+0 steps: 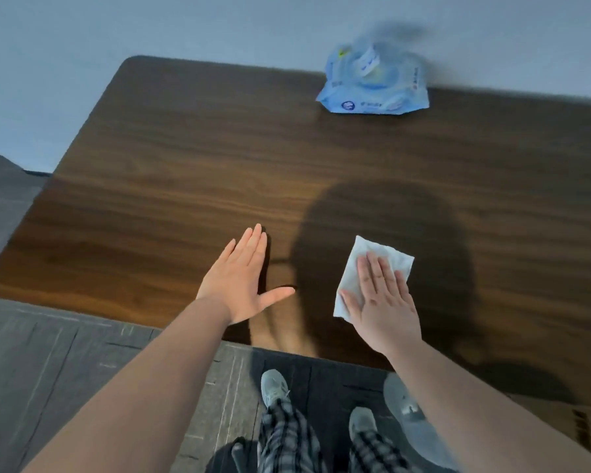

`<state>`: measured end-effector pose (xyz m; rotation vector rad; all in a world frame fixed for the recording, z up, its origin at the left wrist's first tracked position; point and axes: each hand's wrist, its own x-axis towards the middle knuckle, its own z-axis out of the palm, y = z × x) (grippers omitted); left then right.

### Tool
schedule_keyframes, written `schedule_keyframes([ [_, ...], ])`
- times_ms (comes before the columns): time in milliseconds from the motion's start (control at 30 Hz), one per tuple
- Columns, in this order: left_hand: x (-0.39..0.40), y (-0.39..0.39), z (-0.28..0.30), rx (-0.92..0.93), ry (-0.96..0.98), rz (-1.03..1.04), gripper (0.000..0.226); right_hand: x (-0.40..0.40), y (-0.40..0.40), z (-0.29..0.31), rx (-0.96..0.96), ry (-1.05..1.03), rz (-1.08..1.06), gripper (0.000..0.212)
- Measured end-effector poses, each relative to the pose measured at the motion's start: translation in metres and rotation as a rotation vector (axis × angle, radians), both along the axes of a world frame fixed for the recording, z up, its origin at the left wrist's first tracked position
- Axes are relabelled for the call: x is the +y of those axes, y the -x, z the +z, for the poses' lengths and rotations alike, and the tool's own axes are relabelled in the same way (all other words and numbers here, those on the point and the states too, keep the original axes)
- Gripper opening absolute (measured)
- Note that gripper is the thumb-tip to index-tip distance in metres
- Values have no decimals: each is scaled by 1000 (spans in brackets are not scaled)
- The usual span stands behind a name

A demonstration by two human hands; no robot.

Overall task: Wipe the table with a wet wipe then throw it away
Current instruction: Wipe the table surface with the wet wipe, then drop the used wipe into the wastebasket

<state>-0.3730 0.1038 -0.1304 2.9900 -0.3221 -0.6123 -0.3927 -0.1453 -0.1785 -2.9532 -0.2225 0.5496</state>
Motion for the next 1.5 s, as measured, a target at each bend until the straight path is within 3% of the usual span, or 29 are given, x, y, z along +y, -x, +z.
schedule_keyframes([
  [300,-229,-39,-4,-2,83,-459,103,-205,70,-4,-40,72,-455,76],
  [667,-423,-15,-15,36,80,-841,102,-317,151,-4,-132,-44,-683,55],
  [767,-454,-7,-21,60,50,-920,101,-329,166,0,-244,-55,-654,53],
  [867,-479,0,-29,39,45,-976,100,-333,190,-12,-247,-228,-852,34],
  [967,-503,4,-37,9,78,-994,101,-334,220,-33,-23,-258,-1108,33],
  [1100,-531,12,-50,-19,104,-1041,99,-336,224,-71,177,-283,-1209,32],
  [1300,-536,20,-61,-118,152,-1017,95,-324,221,-141,283,-408,-1430,37],
  [1500,-538,20,-63,-132,168,-1001,96,-313,212,-175,339,-451,-1465,39],
])
